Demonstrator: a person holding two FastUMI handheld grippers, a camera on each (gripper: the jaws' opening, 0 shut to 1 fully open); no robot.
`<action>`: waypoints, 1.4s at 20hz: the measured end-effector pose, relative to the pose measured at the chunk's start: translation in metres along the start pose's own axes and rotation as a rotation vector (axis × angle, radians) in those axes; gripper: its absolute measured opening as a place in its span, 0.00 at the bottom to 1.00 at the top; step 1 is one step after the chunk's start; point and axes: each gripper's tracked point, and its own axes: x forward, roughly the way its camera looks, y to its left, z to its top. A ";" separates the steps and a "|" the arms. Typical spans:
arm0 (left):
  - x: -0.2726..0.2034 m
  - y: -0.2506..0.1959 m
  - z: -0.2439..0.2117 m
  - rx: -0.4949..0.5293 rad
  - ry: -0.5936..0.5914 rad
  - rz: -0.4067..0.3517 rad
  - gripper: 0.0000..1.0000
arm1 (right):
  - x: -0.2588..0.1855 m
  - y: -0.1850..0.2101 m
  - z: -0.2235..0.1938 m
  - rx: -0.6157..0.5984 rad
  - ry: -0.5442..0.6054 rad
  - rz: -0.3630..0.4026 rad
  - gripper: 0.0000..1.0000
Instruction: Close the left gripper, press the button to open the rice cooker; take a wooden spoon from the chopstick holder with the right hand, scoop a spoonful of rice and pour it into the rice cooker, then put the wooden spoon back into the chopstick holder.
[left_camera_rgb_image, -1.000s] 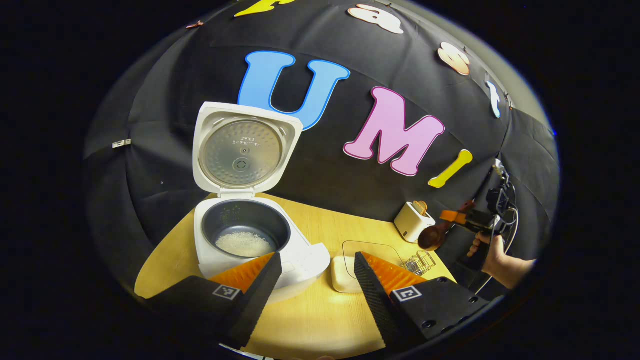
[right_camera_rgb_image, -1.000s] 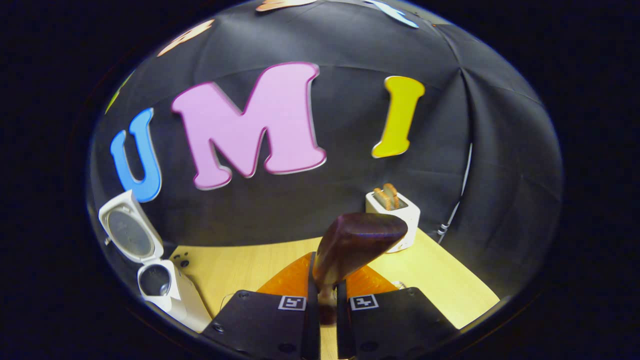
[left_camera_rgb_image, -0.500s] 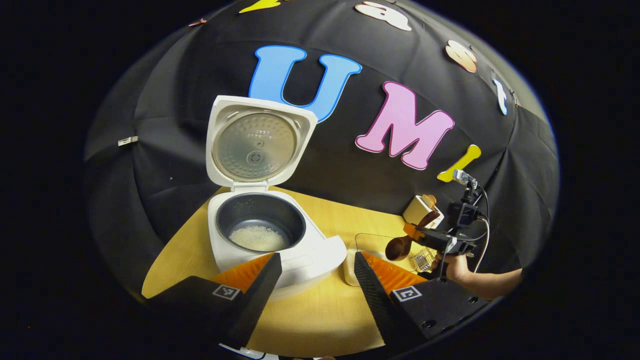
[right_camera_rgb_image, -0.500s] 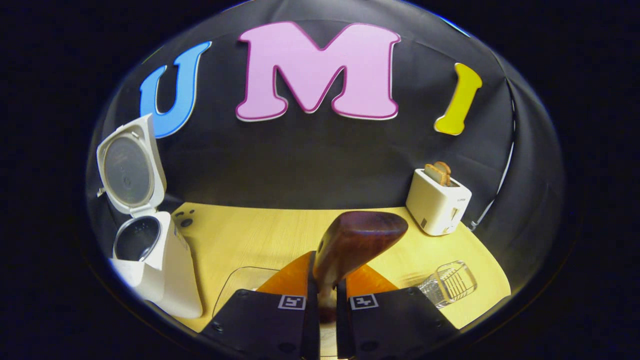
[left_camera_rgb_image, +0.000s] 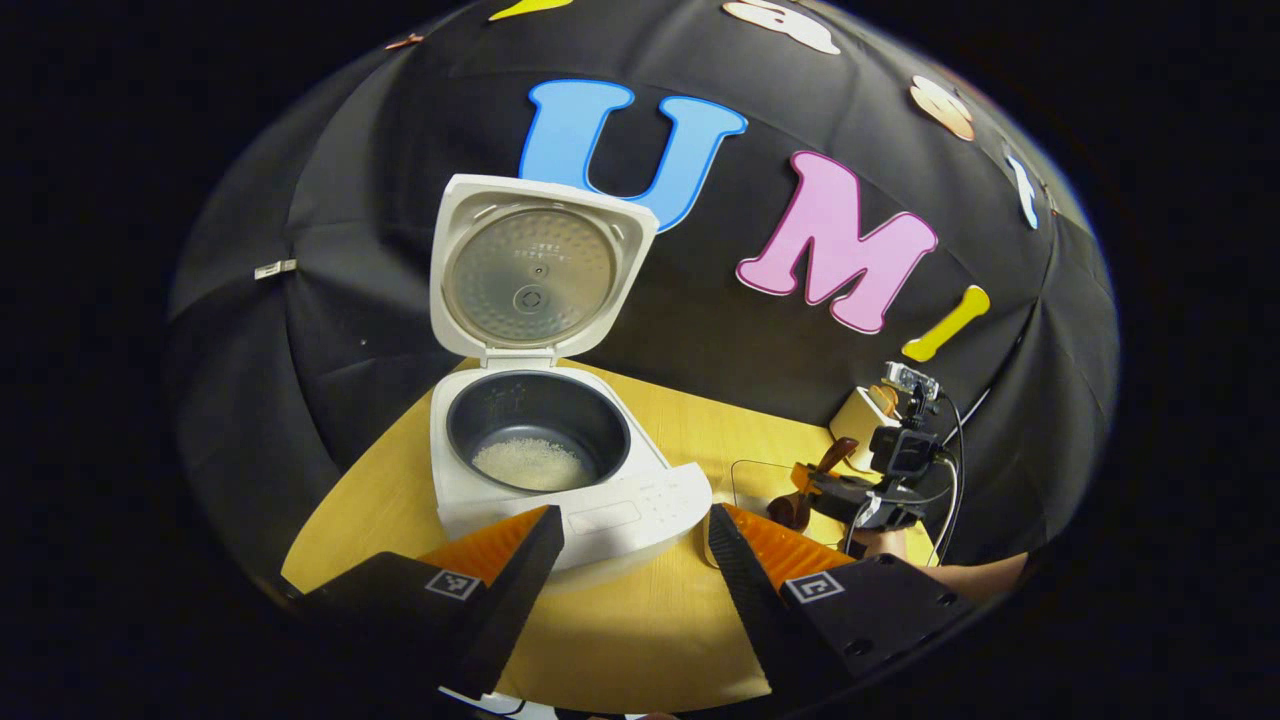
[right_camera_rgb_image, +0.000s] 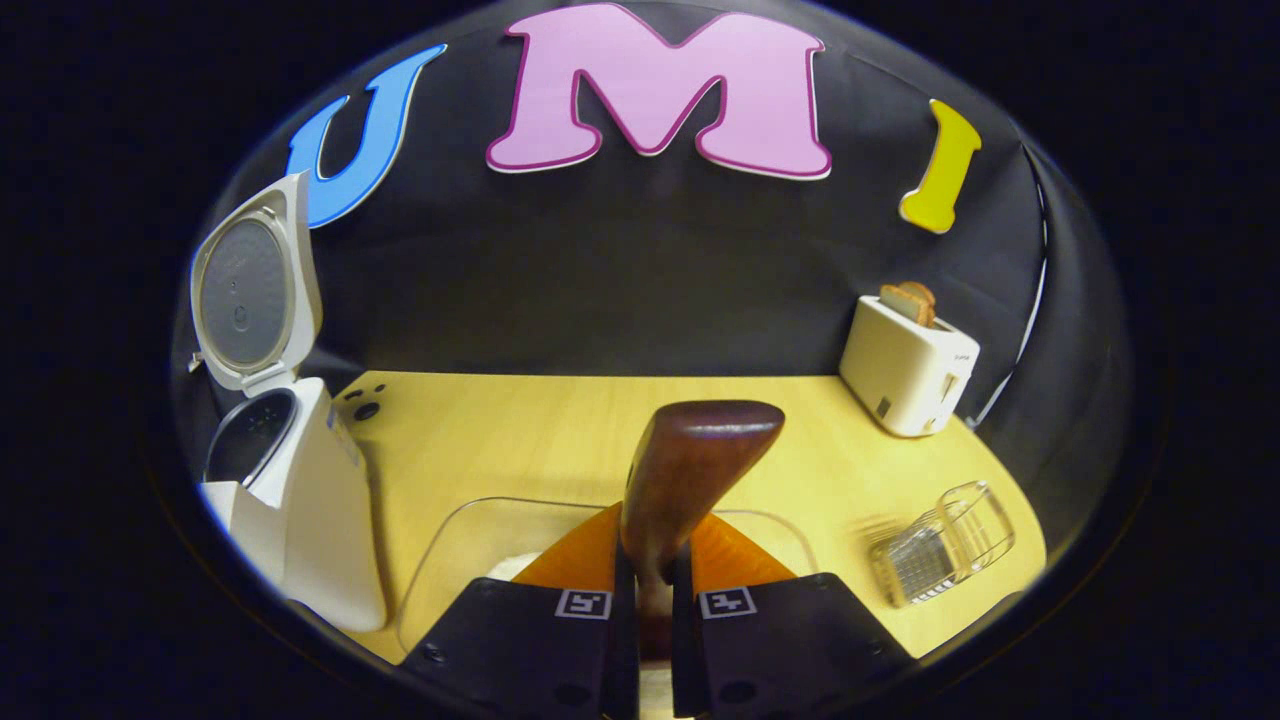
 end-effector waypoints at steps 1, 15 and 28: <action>0.000 0.001 0.002 -0.008 -0.002 0.004 0.89 | 0.000 0.008 0.000 -0.005 -0.002 0.013 0.17; -0.011 -0.003 -0.001 -0.015 -0.018 -0.023 0.95 | -0.027 0.034 -0.015 0.265 0.077 0.047 0.17; -0.005 -0.028 0.002 0.011 0.004 -0.094 0.95 | -0.045 0.022 -0.011 0.558 0.123 0.092 0.17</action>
